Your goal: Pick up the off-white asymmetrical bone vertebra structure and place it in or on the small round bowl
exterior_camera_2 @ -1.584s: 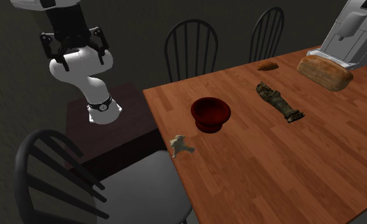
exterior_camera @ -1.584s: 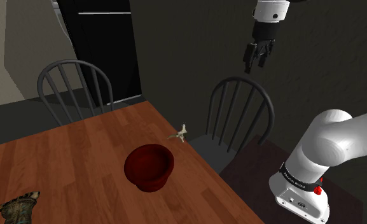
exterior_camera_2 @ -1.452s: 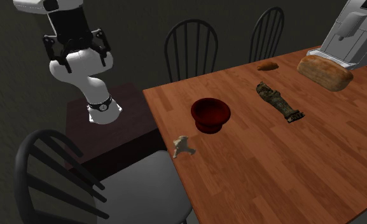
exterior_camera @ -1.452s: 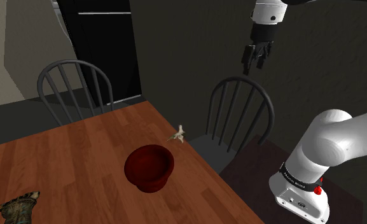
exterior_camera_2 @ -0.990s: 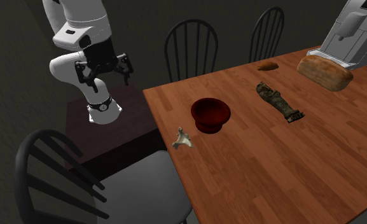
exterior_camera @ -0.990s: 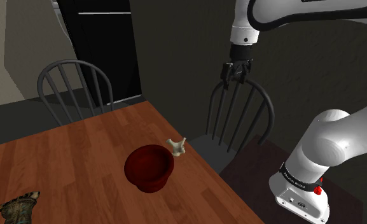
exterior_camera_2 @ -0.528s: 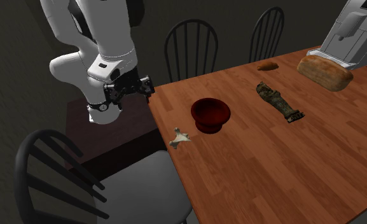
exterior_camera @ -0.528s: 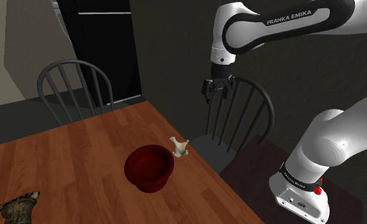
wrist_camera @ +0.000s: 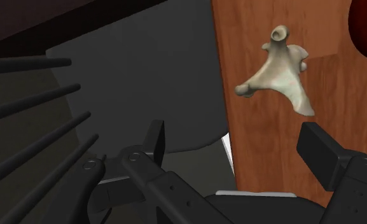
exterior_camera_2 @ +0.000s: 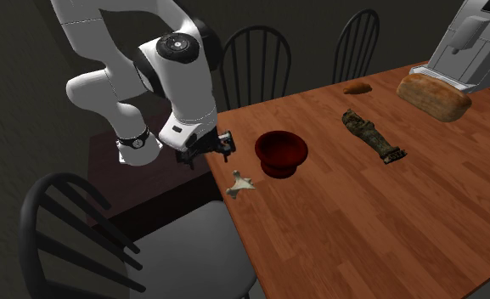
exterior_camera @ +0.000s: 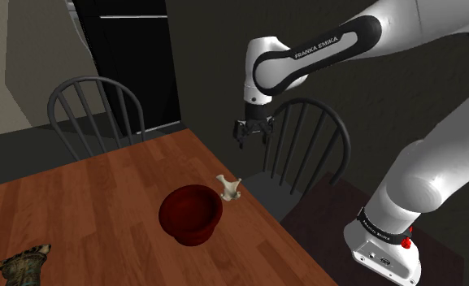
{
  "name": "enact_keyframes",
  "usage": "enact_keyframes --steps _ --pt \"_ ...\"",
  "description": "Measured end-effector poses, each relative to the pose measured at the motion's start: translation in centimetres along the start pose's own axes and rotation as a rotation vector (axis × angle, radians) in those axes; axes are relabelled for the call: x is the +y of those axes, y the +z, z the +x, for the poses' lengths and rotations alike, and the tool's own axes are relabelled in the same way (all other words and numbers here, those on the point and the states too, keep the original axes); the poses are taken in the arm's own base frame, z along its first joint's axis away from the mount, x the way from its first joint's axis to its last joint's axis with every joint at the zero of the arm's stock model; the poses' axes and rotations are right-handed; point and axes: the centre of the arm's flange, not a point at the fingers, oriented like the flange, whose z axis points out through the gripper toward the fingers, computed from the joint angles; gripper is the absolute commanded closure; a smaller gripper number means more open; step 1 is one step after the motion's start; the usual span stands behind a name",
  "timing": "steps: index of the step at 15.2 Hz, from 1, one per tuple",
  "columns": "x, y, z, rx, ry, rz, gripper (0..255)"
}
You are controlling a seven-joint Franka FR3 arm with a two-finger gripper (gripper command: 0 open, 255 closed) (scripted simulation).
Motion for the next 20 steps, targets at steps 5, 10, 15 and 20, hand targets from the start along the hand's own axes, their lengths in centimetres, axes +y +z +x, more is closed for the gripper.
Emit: enact_keyframes --steps 5,10,15,20 --pt "-3.1 4.9 3.0 -0.028 0.06 0.028 0" --pt "-5.3 8.8 4.9 -0.046 0.099 0.046 0" --pt "-5.6 11.5 4.8 -0.047 0.101 0.047 0" --pt "-5.5 12.2 4.8 -0.047 0.101 0.047 0"
